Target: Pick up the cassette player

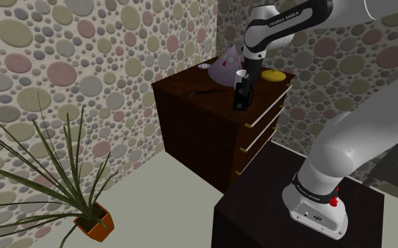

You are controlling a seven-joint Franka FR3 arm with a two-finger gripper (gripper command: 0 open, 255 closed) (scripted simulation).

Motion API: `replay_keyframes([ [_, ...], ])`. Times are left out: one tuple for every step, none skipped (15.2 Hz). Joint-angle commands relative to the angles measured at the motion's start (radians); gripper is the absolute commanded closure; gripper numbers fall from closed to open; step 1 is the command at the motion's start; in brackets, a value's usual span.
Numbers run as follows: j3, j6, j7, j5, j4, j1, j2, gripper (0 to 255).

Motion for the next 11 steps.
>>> replay_keyframes([
  [0.002,-0.015,0.001,0.000,0.007,0.000,-0.006,255],
  [0.004,-0.030,0.002,0.000,0.017,0.000,-0.010,255],
  [0.005,-0.044,0.002,0.000,0.028,0.000,-0.014,255],
  [0.007,-0.058,0.003,0.000,0.038,0.000,-0.018,255],
  [0.009,-0.072,0.003,0.001,0.049,0.001,-0.022,255],
  [0.010,-0.086,0.004,0.001,0.059,0.001,-0.025,255],
  [0.012,-0.100,0.004,0.001,0.070,0.001,-0.028,255],
  [0.013,-0.114,0.005,0.002,0.081,0.001,-0.031,255],
  [0.015,-0.128,0.005,0.002,0.093,0.002,-0.034,255],
  [0.016,-0.142,0.005,0.002,0.104,0.002,-0.036,255],
  [0.017,-0.156,0.006,0.003,0.116,0.002,-0.038,255],
])
